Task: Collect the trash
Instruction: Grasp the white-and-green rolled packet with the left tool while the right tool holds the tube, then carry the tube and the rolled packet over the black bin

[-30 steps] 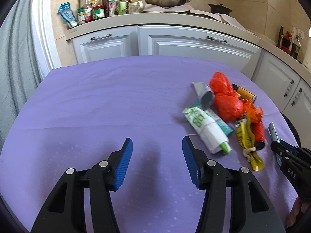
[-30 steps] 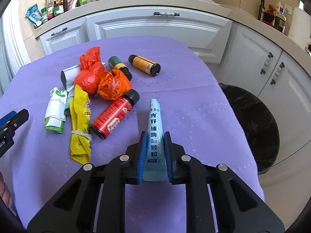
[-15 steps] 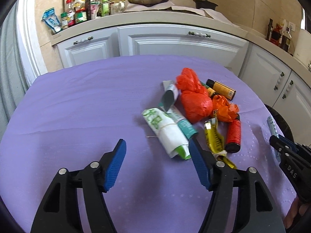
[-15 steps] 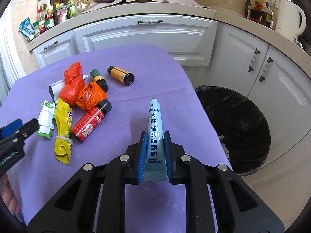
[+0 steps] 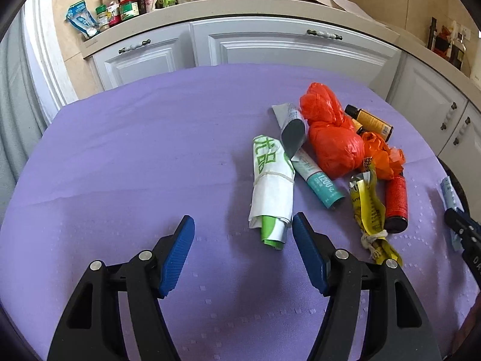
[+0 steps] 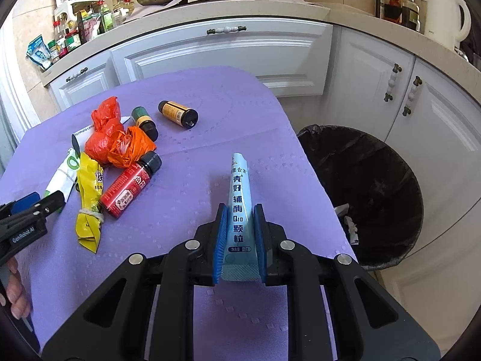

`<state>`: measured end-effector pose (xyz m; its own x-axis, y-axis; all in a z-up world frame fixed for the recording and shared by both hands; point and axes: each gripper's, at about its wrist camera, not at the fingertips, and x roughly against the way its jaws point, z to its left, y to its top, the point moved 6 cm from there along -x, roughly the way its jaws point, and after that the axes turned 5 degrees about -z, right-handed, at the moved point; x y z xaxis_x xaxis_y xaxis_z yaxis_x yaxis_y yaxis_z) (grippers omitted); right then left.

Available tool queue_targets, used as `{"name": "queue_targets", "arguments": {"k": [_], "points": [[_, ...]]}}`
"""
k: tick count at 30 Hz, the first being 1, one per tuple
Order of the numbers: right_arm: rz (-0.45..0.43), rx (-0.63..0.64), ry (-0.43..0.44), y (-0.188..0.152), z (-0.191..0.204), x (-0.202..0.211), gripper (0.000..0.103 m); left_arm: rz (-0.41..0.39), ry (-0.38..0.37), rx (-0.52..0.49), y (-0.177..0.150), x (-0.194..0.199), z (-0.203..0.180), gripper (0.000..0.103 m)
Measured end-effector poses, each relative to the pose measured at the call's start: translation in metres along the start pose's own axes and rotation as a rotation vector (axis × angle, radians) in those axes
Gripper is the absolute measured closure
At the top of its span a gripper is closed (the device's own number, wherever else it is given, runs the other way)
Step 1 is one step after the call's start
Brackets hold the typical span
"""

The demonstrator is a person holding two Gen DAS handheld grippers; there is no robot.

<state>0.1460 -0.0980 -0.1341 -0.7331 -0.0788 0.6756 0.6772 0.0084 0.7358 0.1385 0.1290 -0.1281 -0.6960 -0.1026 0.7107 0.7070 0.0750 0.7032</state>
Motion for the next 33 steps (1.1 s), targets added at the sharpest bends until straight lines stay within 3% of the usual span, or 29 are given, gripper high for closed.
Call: {"name": "queue_targets", "arguments": {"k": [5,10,19,26,33], "points": [[0.003,0.003,-0.001,0.000,0.001,-0.002,0.086,-0.044,-0.006,-0.037,0.009,-0.001,-0.010,0.038],[0.003,0.008,-0.001,0.001,0.002,-0.002,0.086,-0.006,-0.041,-0.040,0.007,-0.011,-0.011,0.071],[-0.003,0.014,-0.003,0.001,0.004,0.001,0.086,-0.022,-0.064,-0.040,0.004,-0.004,-0.008,0.077],[-0.033,0.004,-0.015,0.005,0.000,0.012,0.086,-0.087,-0.047,-0.057,0.002,0.018,-0.004,0.078],[-0.067,-0.009,-0.050,0.010,-0.011,0.026,0.086,-0.133,-0.105,-0.066,0.009,0.036,-0.023,0.078]]}}
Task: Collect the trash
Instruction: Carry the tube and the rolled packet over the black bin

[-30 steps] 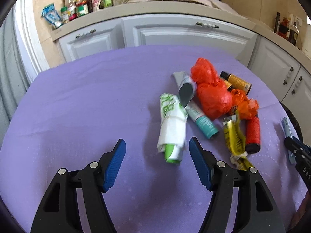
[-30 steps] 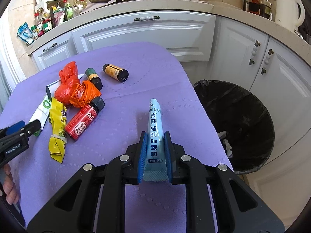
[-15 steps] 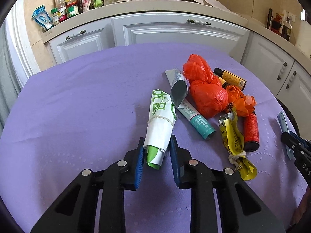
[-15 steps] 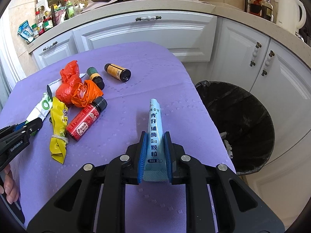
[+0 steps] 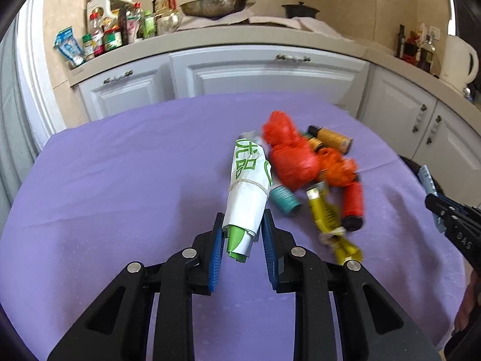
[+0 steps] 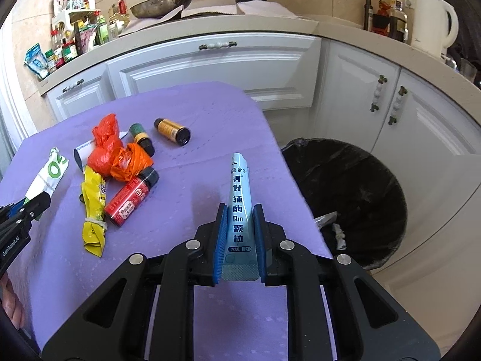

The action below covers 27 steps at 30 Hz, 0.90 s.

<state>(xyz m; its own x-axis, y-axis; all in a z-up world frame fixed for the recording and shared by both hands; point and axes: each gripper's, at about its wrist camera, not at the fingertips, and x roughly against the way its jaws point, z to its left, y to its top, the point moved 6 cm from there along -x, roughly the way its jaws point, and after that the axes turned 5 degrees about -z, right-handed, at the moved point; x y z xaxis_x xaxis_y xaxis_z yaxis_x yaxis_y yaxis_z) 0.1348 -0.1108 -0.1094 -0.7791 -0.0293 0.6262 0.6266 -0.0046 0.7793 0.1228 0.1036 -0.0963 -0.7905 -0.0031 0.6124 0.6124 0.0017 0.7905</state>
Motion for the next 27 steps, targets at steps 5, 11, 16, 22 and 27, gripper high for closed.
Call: {"name": "queue_targets", "arguments": {"k": [5,11,16,22,27], "points": [[-0.031,-0.024,-0.048,0.008,-0.022,0.010,0.086,-0.032,-0.071,-0.034,0.013,0.004,-0.031,0.078],[-0.061,-0.065,-0.124,0.017,-0.061,0.017,0.086,-0.071,-0.154,-0.083,0.028,0.003,-0.076,0.078],[-0.080,-0.091,-0.178,0.022,-0.093,0.018,0.086,-0.094,-0.205,-0.116,0.039,-0.003,-0.111,0.078],[-0.090,-0.104,-0.215,0.025,-0.121,0.014,0.086,-0.111,-0.247,-0.162,0.046,-0.010,-0.151,0.078],[-0.098,-0.116,-0.233,0.029,-0.140,0.009,0.086,-0.107,-0.271,-0.192,0.049,-0.018,-0.181,0.077]]}}
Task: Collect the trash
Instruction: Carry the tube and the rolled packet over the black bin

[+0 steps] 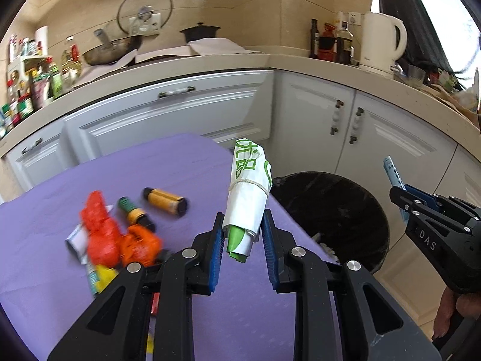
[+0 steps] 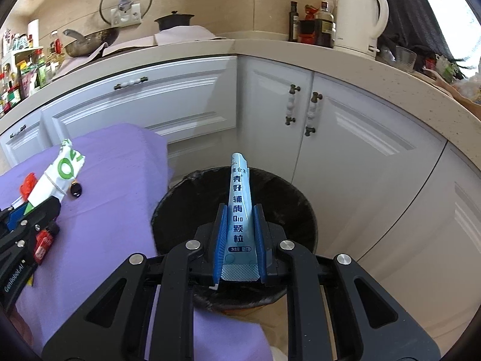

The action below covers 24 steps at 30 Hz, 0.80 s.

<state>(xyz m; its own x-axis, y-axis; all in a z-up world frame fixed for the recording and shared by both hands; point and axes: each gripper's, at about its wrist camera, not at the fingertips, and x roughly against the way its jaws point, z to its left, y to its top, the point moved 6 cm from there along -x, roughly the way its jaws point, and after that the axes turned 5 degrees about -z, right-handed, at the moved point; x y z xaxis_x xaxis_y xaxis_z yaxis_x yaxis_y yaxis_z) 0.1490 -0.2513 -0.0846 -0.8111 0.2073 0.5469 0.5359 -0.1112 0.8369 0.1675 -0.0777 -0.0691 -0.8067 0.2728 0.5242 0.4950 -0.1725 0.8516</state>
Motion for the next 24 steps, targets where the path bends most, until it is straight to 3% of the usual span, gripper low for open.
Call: {"name": "queue_targets", "arguments": {"k": [24], "points": [[0.015,-0.047,-0.002,0.003,-0.043,-0.056,0.085,0.070,-0.045,-0.061,0.009,-0.073,-0.069,0.076]]}}
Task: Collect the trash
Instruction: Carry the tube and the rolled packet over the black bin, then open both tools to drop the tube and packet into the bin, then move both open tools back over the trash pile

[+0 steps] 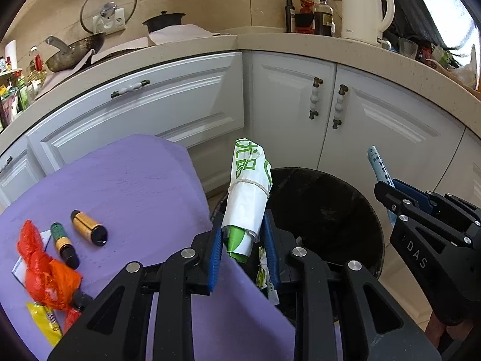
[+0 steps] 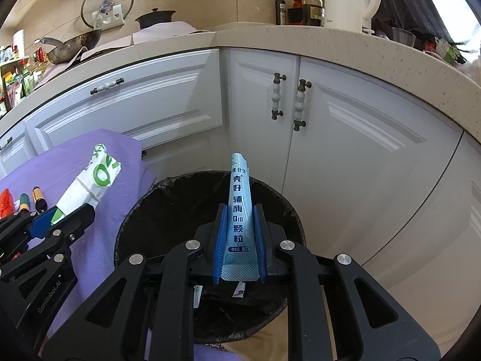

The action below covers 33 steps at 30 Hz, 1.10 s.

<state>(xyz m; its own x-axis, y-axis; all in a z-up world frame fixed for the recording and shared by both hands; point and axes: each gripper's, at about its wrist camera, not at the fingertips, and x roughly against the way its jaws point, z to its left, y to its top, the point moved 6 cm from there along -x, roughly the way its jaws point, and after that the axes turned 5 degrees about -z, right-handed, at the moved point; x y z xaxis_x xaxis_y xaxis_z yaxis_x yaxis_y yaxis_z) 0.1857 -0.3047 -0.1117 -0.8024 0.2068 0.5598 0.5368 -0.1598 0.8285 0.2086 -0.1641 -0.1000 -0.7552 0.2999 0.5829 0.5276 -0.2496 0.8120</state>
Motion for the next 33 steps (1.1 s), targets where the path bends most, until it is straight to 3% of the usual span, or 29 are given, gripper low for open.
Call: {"name": "queue_targets", "arguments": {"k": [4,5,8,22,33], "points": [[0.002,-0.007,0.005,-0.001,-0.002,-0.007,0.082,0.038,-0.013,0.001,0.000,-0.011,-0.003,0.071],[0.003,-0.007,0.001,-0.001,-0.003,-0.009,0.075,0.044,-0.013,0.004,-0.001,-0.013,-0.003,0.070],[0.001,-0.015,-0.003,-0.001,-0.004,-0.010,0.069,0.043,-0.009,0.011,-0.001,-0.012,-0.002,0.063],[0.001,-0.020,0.004,-0.003,0.009,0.008,0.069,0.006,0.048,0.063,0.001,0.020,0.030,0.061],[0.012,0.003,0.078,-0.013,0.063,0.042,0.068,-0.021,0.137,0.113,-0.018,0.077,0.091,0.061]]}}
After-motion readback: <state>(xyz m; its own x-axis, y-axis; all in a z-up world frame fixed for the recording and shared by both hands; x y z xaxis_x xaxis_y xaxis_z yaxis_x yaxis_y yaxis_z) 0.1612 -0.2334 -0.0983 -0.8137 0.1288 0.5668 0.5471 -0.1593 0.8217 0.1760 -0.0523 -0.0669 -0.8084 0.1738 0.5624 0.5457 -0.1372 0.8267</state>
